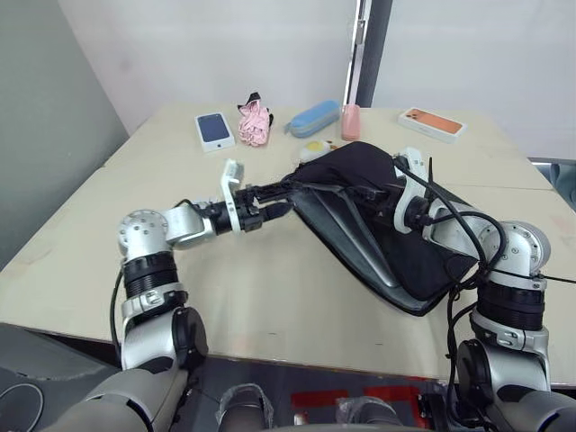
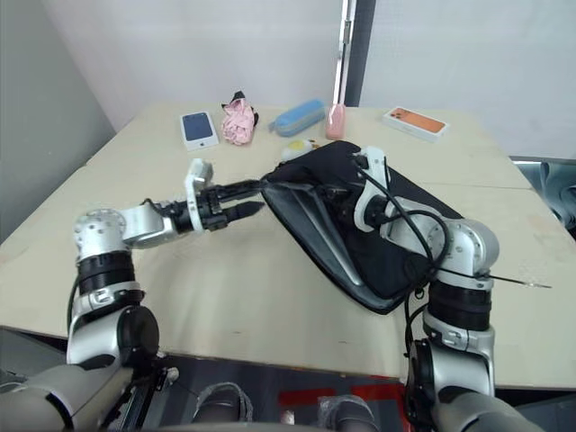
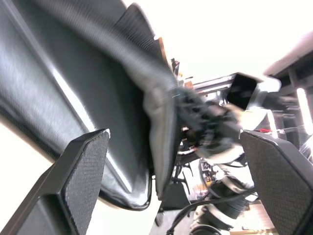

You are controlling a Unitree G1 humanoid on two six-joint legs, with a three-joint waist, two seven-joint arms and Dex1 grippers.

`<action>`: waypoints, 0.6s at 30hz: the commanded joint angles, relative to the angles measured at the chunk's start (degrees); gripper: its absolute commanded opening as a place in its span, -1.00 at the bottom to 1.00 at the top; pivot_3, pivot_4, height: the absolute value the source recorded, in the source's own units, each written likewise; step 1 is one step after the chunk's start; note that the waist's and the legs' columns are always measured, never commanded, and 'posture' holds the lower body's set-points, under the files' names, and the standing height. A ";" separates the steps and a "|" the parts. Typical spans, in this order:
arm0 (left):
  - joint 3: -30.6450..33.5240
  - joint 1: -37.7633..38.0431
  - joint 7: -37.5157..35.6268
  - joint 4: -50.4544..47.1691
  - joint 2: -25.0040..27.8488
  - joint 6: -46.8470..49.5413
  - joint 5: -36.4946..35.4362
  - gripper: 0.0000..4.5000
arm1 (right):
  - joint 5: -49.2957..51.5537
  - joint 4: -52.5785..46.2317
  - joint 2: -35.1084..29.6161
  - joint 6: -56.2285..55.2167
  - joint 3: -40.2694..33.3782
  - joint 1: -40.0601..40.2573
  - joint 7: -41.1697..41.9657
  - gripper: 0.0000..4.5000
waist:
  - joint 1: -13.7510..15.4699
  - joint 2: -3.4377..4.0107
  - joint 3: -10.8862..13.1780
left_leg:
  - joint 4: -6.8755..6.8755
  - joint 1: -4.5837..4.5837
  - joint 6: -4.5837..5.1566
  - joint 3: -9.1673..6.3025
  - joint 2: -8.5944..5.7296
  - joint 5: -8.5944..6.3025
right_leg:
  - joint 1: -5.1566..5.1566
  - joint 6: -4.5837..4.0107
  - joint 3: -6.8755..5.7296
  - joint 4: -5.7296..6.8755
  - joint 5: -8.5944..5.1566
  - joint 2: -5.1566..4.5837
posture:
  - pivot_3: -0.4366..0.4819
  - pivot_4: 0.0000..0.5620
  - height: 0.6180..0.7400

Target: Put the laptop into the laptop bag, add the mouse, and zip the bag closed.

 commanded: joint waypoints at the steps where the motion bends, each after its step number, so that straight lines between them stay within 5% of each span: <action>1: 0.45 2.35 -0.26 -5.63 3.64 -5.66 0.84 0.97 | 3.02 -3.98 0.73 1.05 -2.66 0.66 -1.69 -1.00 | -0.15 0.00 0.00 | -0.01 0.00 0.00 0.00 0.01 0.00 | -0.01 0.00 0.00 0.00 0.00 0.01 | -0.05 -0.47 1.00; 3: -1.74 4.43 -2.70 -8.54 6.72 -7.78 1.40 0.97 | 4.41 -5.18 2.23 1.86 -2.77 1.27 -3.10 -1.00 | -0.31 0.00 0.00 | -0.05 0.01 -0.01 0.01 0.02 0.00 | -0.01 0.05 0.00 0.00 0.02 0.02 | -0.05 -0.47 1.00; 10: -13.81 18.83 -28.92 -22.76 26.33 -16.92 2.65 0.97 | 5.95 -6.00 9.17 2.72 -0.63 2.90 -7.72 -1.00 | -0.77 0.01 0.00 | -0.30 0.00 -0.24 0.08 0.28 0.02 | -0.28 0.31 0.02 0.07 0.14 0.24 | -0.05 -0.47 1.00; 13: -14.65 25.26 -40.47 -25.33 34.76 -25.43 6.75 0.97 | 3.91 -3.41 12.40 1.74 0.08 2.59 -10.46 -1.00 | -0.87 0.01 0.00 | -0.33 0.05 -0.37 0.09 0.43 0.01 | -0.31 0.19 0.01 0.14 0.07 0.37 | -0.05 -0.47 1.00; 18: -11.55 26.40 -47.64 -22.79 38.82 -31.74 6.47 0.97 | 1.96 2.03 17.76 -0.36 -1.87 -0.37 -15.85 -1.00 | -0.75 0.01 0.01 | -0.32 0.32 -0.62 0.12 0.57 0.09 | -0.29 -0.22 0.07 0.48 -0.17 0.49 | -0.05 -0.47 1.00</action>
